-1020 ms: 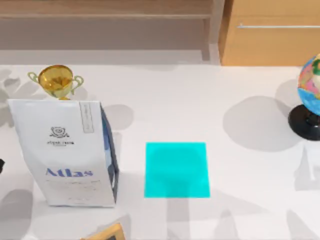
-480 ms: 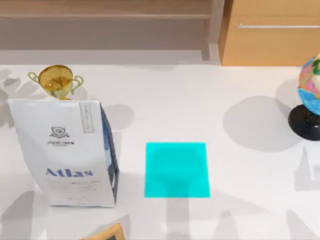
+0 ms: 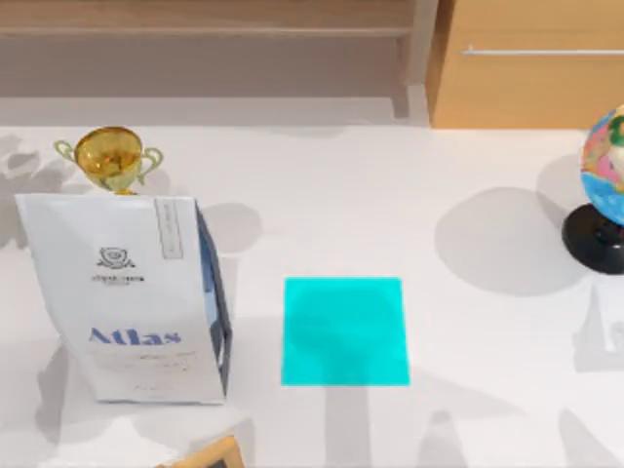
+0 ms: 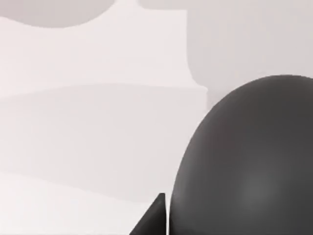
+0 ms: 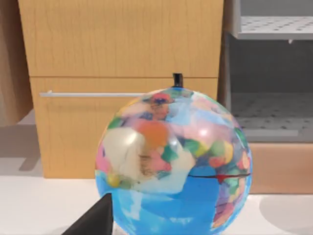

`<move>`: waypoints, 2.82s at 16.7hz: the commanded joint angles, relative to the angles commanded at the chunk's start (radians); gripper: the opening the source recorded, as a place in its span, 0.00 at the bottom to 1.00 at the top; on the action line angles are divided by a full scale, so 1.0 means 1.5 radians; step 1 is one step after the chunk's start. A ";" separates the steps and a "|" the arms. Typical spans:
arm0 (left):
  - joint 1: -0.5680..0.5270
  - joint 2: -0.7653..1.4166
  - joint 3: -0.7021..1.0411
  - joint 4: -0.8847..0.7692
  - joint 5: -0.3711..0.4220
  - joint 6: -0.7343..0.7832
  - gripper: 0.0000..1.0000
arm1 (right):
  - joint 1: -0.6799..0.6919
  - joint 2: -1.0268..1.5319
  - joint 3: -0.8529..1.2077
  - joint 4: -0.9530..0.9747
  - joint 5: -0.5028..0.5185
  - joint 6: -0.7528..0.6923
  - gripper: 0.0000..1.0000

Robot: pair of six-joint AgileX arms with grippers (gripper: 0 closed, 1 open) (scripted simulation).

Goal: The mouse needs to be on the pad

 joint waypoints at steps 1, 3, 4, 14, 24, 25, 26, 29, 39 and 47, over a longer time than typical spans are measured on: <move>-0.011 0.013 0.025 -0.003 -0.005 -0.062 0.00 | 0.000 0.000 0.000 0.000 0.000 0.000 1.00; -0.037 0.042 0.077 -0.009 -0.014 -0.205 0.00 | 0.000 0.000 0.000 0.000 0.000 0.000 1.00; -0.052 0.059 0.105 -0.013 -0.017 -0.287 0.00 | 0.000 0.000 0.000 0.000 0.000 0.000 1.00; -0.243 0.276 0.389 -0.043 0.004 -1.283 0.00 | 0.000 0.000 0.000 0.000 0.000 0.000 1.00; -0.467 0.431 0.508 -0.033 0.052 -2.228 0.00 | 0.000 0.000 0.000 0.000 0.000 0.000 1.00; -0.490 0.439 0.504 -0.036 0.054 -2.299 0.00 | 0.000 0.000 0.000 0.000 0.000 0.000 1.00; -0.513 0.445 0.497 -0.040 0.055 -2.361 0.00 | 0.000 0.000 0.000 0.000 0.000 0.000 1.00; -0.571 0.456 0.469 -0.054 0.053 -2.510 0.00 | 0.000 0.000 0.000 0.000 0.000 0.000 1.00; -0.611 0.458 0.431 -0.068 0.047 -2.617 0.00 | 0.000 0.000 0.000 0.000 0.000 0.000 1.00; -0.638 0.470 0.402 -0.061 0.097 -2.612 0.00 | 0.000 0.000 0.000 0.000 0.000 0.000 1.00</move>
